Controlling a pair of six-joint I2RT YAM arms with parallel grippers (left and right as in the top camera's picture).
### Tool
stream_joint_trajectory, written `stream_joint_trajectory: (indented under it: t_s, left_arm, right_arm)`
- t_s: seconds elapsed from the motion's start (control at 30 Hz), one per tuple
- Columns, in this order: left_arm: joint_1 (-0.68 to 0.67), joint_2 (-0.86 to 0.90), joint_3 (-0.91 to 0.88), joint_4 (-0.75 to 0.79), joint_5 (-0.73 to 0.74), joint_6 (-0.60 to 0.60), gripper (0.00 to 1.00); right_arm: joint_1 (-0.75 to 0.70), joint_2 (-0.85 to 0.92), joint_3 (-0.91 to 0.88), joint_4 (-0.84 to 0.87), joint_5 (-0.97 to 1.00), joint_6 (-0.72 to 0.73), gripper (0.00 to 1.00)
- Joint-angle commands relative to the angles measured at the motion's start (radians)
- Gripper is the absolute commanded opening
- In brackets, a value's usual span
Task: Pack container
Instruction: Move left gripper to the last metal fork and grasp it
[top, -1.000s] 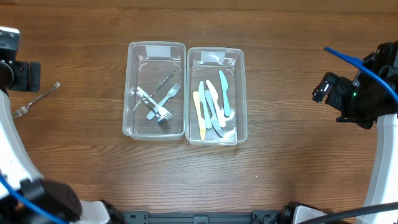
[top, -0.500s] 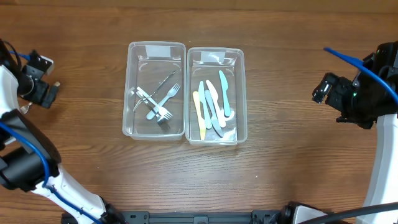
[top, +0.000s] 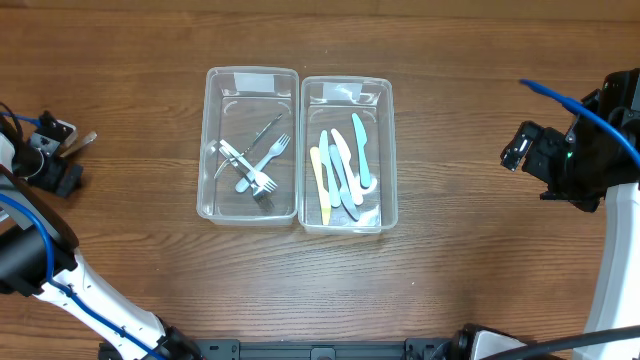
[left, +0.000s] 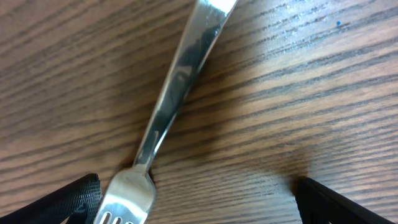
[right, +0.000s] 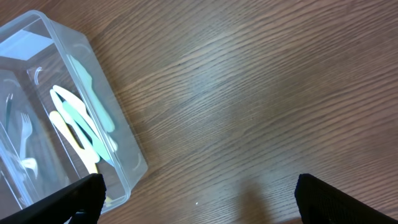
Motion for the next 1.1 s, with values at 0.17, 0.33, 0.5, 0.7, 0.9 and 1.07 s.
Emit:
stream_joint_trajectory:
  t_s: [0.17,0.33,0.5,0.7,0.9,1.07]
  left_arm:
    - [0.003,0.082,-0.003,0.038,0.021,0.042,1.0]
    - [0.004,0.124,-0.003,0.026,0.035,0.042,1.0]
    - [0.004,0.155,-0.003,0.002,0.097,0.042,1.0]
    - [0.004,0.169,-0.003,-0.042,0.143,0.042,1.0]
    - [0.004,0.209,-0.003,-0.103,0.15,0.034,1.0]
    - [0.004,0.234,-0.003,-0.119,0.146,-0.001,0.96]
  right_arm:
    - [0.003,-0.012,0.002,-0.006,0.002,-0.005,1.0]
    - [0.003,-0.012,0.002,-0.014,0.002,-0.005,1.0]
    - [0.003,-0.012,0.002,-0.016,0.002,-0.005,1.0]
    - [0.003,-0.012,0.002,-0.018,0.002,-0.005,1.0]
    - [0.003,-0.012,0.002,-0.026,0.002,-0.005,1.0]
    - [0.003,-0.012,0.002,-0.035,0.002,-0.006,1.0]
